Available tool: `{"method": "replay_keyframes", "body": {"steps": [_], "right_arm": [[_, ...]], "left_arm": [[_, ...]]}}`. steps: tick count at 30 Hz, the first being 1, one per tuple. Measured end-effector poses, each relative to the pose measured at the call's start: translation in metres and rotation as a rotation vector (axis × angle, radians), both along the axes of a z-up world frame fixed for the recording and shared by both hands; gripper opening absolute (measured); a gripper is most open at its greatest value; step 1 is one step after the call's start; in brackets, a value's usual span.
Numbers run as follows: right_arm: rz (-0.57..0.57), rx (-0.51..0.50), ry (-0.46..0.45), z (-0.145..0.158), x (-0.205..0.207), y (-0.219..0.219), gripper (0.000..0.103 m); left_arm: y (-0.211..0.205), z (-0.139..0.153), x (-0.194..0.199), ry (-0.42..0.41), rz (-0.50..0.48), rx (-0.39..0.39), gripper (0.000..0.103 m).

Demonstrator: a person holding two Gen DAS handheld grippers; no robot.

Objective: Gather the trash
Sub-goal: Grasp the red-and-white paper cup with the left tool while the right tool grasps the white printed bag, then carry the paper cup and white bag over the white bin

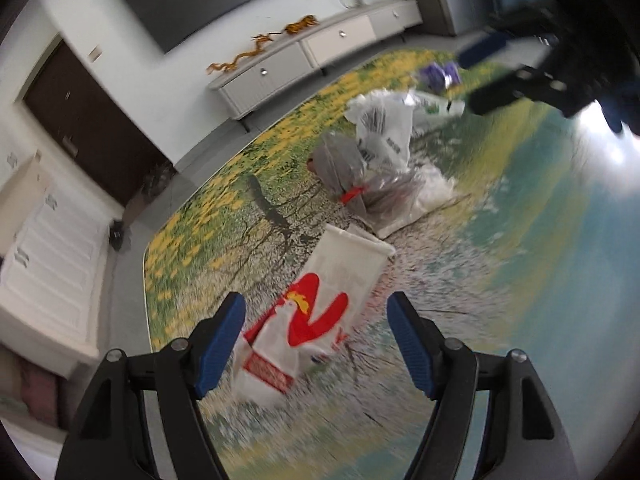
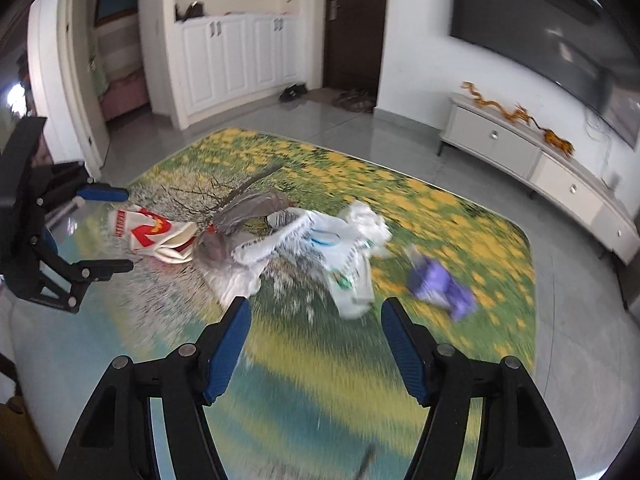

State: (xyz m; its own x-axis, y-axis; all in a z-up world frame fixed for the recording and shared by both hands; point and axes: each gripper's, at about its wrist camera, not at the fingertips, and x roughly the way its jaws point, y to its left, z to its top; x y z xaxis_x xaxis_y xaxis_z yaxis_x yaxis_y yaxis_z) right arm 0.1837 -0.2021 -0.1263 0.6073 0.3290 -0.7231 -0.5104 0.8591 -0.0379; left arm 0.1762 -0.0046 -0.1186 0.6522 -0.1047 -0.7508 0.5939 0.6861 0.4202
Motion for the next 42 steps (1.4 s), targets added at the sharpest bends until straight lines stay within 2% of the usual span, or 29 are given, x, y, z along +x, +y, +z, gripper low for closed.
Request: {"method": "replay_keyframes", "body": {"steps": [5, 8, 11, 13, 14, 15, 16, 18, 21, 26, 33, 36, 42], "right_arm": [[0.067, -0.090, -0.022, -0.011, 0.027, 0.023, 0.060], [0.107, -0.119, -0.021, -0.017, 0.039, 0.032, 0.052], [0.138, -0.154, -0.011, -0.027, 0.044, 0.040, 0.039], [0.144, -0.158, -0.011, -0.031, 0.046, 0.041, 0.024], [0.141, -0.158, -0.017, -0.031, 0.046, 0.040, 0.021], [0.135, -0.147, -0.018, -0.030, 0.046, 0.037, 0.013], [0.132, -0.134, -0.012, -0.030, 0.046, 0.036, 0.010], [0.125, -0.106, -0.002, -0.029, 0.044, 0.031, 0.007], [0.115, -0.070, 0.010, -0.027, 0.036, 0.026, 0.005], [0.086, 0.035, 0.038, -0.017, 0.011, 0.015, 0.004], [0.050, 0.172, 0.034, 0.011, -0.038, -0.005, 0.004], [0.027, 0.223, 0.007, 0.028, -0.060, -0.019, 0.004], [-0.052, 0.286, -0.074, 0.059, -0.104, -0.062, 0.004]], "left_arm": [[-0.002, -0.006, 0.017, -0.013, -0.035, 0.055, 0.072], [0.000, -0.009, 0.028, 0.006, -0.040, 0.061, 0.072], [0.000, -0.015, 0.037, 0.039, -0.034, 0.046, 0.072], [0.002, -0.014, 0.041, 0.080, -0.018, -0.006, 0.071], [0.004, -0.014, 0.045, 0.104, -0.002, -0.033, 0.069], [0.007, -0.014, 0.048, 0.120, 0.015, -0.063, 0.058], [0.009, -0.015, 0.051, 0.134, 0.027, -0.084, 0.043], [0.011, -0.015, 0.053, 0.150, 0.061, -0.114, 0.034], [0.014, -0.013, 0.052, 0.162, 0.095, -0.158, 0.015], [0.020, 0.004, 0.034, 0.177, 0.132, -0.281, 0.013], [0.026, 0.046, -0.005, 0.179, 0.145, -0.445, 0.012], [0.020, 0.066, -0.022, 0.171, 0.133, -0.491, 0.012], [-0.012, 0.100, -0.051, 0.137, 0.078, -0.528, 0.012]]}}
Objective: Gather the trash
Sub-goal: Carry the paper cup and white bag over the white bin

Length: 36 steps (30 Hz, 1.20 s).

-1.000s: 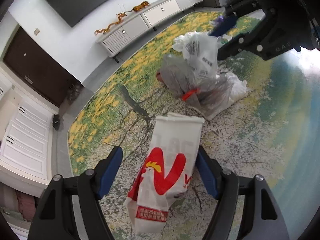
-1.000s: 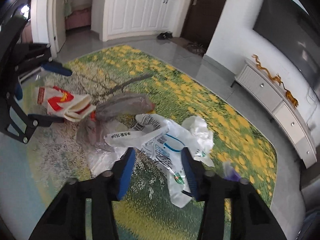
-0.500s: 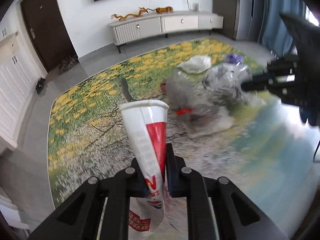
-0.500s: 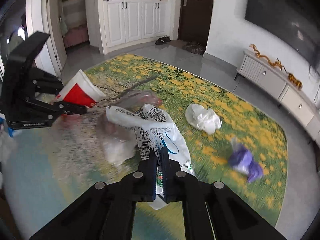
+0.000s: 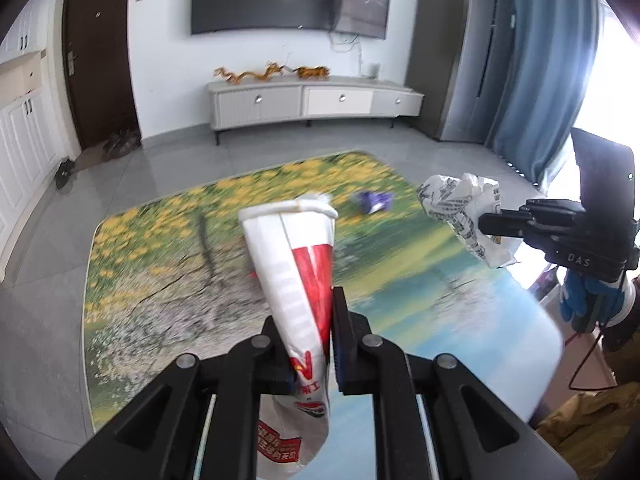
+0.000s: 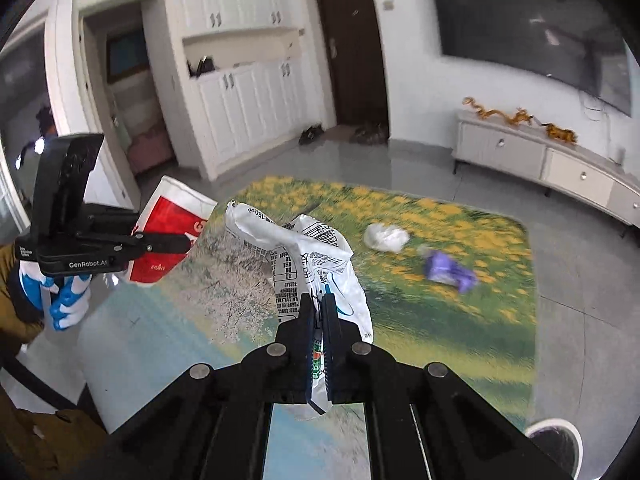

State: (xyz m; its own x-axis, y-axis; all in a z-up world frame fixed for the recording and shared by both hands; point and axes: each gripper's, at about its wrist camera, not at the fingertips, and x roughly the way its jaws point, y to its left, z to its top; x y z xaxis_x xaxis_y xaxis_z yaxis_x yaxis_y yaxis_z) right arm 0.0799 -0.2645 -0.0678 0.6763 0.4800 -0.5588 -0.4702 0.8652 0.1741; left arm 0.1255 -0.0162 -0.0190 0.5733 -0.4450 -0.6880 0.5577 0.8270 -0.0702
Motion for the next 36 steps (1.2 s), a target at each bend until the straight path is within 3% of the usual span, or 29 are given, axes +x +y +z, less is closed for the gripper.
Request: {"method": "replay_keyframes", "body": {"steps": [4, 8, 15, 21, 26, 32, 33, 36], "right_arm": [[-0.112, 0.030, -0.023, 0.009, -0.024, -0.048, 0.004], [-0.288, 0.069, -0.006, 0.002, -0.046, -0.115, 0.004], [-0.614, 0.147, 0.111, -0.041, -0.077, -0.237, 0.004], [-0.748, 0.219, 0.221, -0.077, -0.079, -0.299, 0.005], [-0.813, 0.231, 0.273, -0.098, -0.069, -0.325, 0.007], [-0.857, 0.202, 0.324, -0.119, -0.054, -0.334, 0.007], [-0.868, 0.191, 0.325, -0.120, -0.053, -0.336, 0.007], [-0.900, 0.182, 0.326, -0.122, -0.061, -0.336, 0.021]], "left_arm": [[-0.041, 0.015, -0.012, -0.007, -0.061, -0.033, 0.012], [-0.106, 0.018, -0.010, 0.037, -0.147, -0.074, 0.012], [-0.259, -0.002, -0.006, 0.133, -0.334, -0.082, 0.012], [-0.376, -0.031, -0.001, 0.214, -0.402, -0.058, 0.013], [-0.428, -0.062, 0.012, 0.287, -0.392, -0.056, 0.016], [-0.461, -0.092, 0.030, 0.384, -0.378, -0.071, 0.017], [-0.463, -0.096, 0.031, 0.397, -0.376, -0.074, 0.020], [-0.464, -0.099, 0.035, 0.423, -0.366, -0.094, 0.041]]}}
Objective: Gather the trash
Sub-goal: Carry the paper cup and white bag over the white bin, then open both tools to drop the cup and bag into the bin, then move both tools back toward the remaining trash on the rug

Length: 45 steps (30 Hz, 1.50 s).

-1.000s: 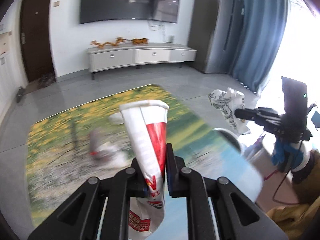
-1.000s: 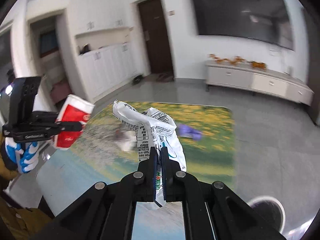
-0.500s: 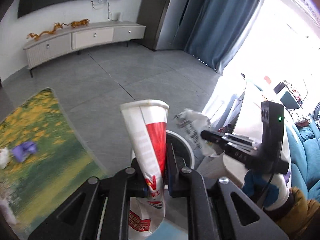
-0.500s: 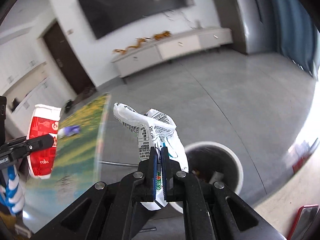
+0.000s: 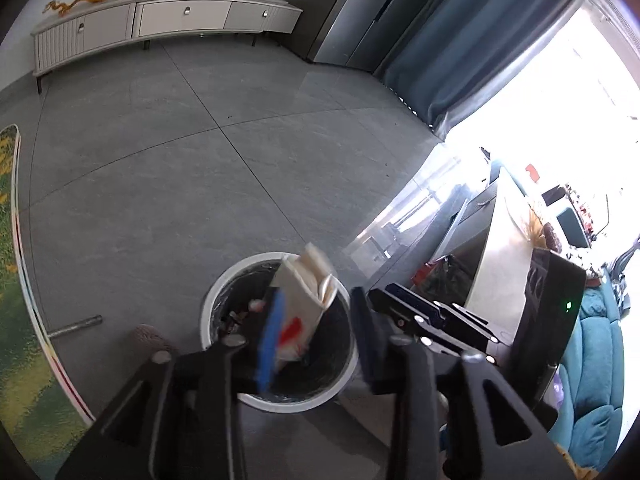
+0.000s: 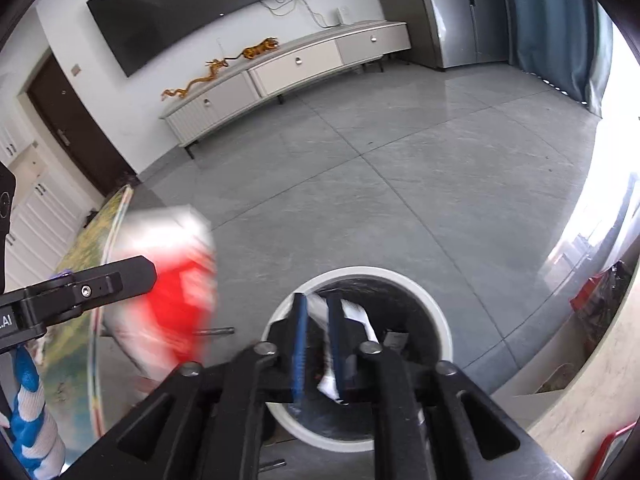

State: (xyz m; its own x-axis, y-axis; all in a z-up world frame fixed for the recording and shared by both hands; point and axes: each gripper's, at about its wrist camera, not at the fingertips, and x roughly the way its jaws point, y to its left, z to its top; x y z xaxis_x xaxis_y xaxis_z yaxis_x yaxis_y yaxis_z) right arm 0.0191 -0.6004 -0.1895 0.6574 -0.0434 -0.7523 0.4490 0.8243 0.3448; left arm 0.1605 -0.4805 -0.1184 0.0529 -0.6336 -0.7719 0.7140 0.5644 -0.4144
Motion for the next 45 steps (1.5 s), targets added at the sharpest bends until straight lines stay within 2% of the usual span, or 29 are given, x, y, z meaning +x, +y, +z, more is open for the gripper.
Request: {"method": "replay_keyframes", "body": {"steps": [1, 5, 8, 10, 12, 17, 19, 21, 29, 31, 36, 41, 45], "right_arm": [[-0.005, -0.001, -0.002, -0.001, -0.002, 0.000, 0.027], [-0.028, -0.024, -0.010, 0.005, -0.012, -0.001, 0.035], [-0.049, -0.045, -0.033, 0.015, -0.020, -0.002, 0.047], [-0.064, -0.066, -0.055, 0.025, -0.025, -0.001, 0.057], [-0.079, -0.085, -0.080, 0.038, -0.032, 0.002, 0.063], [-0.102, -0.135, -0.158, 0.072, -0.048, 0.018, 0.084], [-0.110, -0.161, -0.191, 0.086, -0.055, 0.027, 0.096], [-0.114, -0.186, -0.230, 0.101, -0.061, 0.037, 0.101], [-0.088, -0.238, -0.370, 0.152, -0.073, 0.075, 0.103], [-0.071, -0.249, -0.400, 0.163, -0.075, 0.086, 0.103], [-0.014, -0.270, -0.484, 0.191, -0.079, 0.115, 0.103], [0.041, -0.299, -0.521, 0.205, -0.074, 0.139, 0.103], [0.098, -0.307, -0.511, 0.210, -0.065, 0.158, 0.103]], "left_arm": [[0.001, 0.001, -0.001, -0.005, 0.000, -0.005, 0.042], [0.009, 0.009, -0.006, -0.033, -0.005, -0.012, 0.042], [0.015, 0.016, -0.011, -0.063, 0.008, -0.016, 0.042], [0.021, 0.023, -0.015, -0.088, 0.019, -0.023, 0.042], [0.029, 0.032, -0.019, -0.119, 0.040, -0.038, 0.042], [0.065, 0.064, -0.034, -0.227, 0.100, -0.102, 0.042], [0.080, 0.077, -0.040, -0.267, 0.120, -0.123, 0.042], [0.096, 0.089, -0.048, -0.304, 0.126, -0.123, 0.042], [0.176, 0.122, -0.067, -0.391, 0.198, -0.127, 0.042], [0.198, 0.128, -0.071, -0.411, 0.228, -0.128, 0.048], [0.262, 0.143, -0.075, -0.459, 0.320, -0.134, 0.050], [0.323, 0.142, -0.075, -0.470, 0.428, -0.124, 0.050], [0.378, 0.131, -0.069, -0.453, 0.520, -0.109, 0.050]]}}
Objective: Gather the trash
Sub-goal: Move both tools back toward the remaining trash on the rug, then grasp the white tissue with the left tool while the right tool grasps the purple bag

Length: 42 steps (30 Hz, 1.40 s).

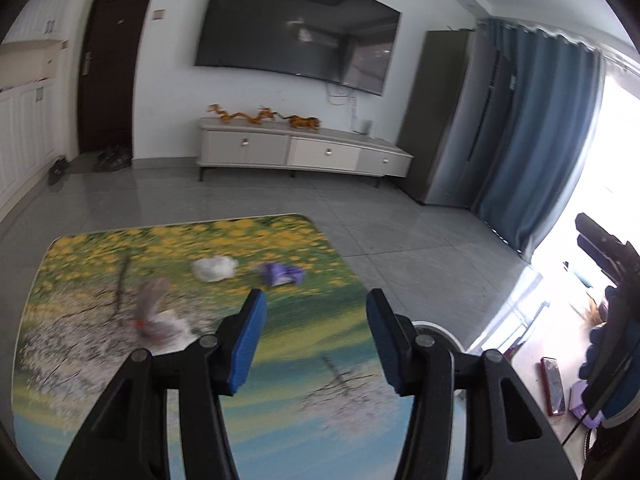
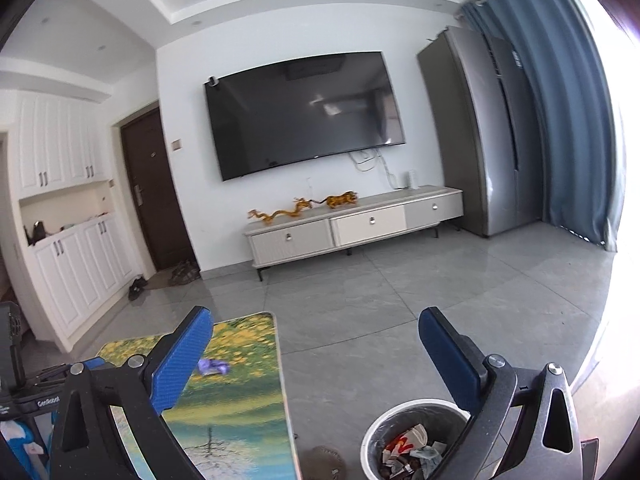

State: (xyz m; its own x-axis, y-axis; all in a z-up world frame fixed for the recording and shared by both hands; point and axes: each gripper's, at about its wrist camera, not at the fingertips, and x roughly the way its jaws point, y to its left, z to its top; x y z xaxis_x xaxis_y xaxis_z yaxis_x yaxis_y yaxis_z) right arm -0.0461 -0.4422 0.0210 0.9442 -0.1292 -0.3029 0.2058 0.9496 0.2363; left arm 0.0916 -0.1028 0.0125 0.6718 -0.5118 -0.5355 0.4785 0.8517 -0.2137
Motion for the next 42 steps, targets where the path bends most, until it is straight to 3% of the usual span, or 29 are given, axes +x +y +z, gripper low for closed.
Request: {"method": "replay_keyframes", "body": {"steps": [8, 12, 15, 21, 27, 37, 42], "right_arm": [[0.096, -0.053, 0.091, -0.012, 0.032, 0.041, 0.103], [0.137, -0.056, 0.139, -0.027, 0.057, 0.056, 0.103], [0.176, -0.053, 0.175, -0.042, 0.077, 0.065, 0.103], [0.254, -0.036, 0.252, -0.080, 0.123, 0.078, 0.103], [0.333, -0.023, 0.303, -0.113, 0.163, 0.089, 0.103], [0.451, -0.034, 0.349, -0.145, 0.216, 0.104, 0.103], [0.525, -0.065, 0.384, -0.157, 0.242, 0.117, 0.103]], "left_arm": [[0.088, -0.044, 0.025, 0.101, 0.156, -0.009, 0.050], [0.101, -0.072, 0.033, 0.176, 0.177, -0.012, 0.050], [0.096, -0.092, 0.037, 0.240, 0.150, -0.043, 0.050], [0.067, -0.116, 0.052, 0.282, 0.101, -0.036, 0.050], [0.061, -0.133, 0.085, 0.315, 0.211, 0.007, 0.050], [0.044, -0.147, 0.119, 0.302, 0.332, 0.213, 0.048], [0.046, -0.148, 0.130, 0.278, 0.344, 0.249, 0.030]]}}
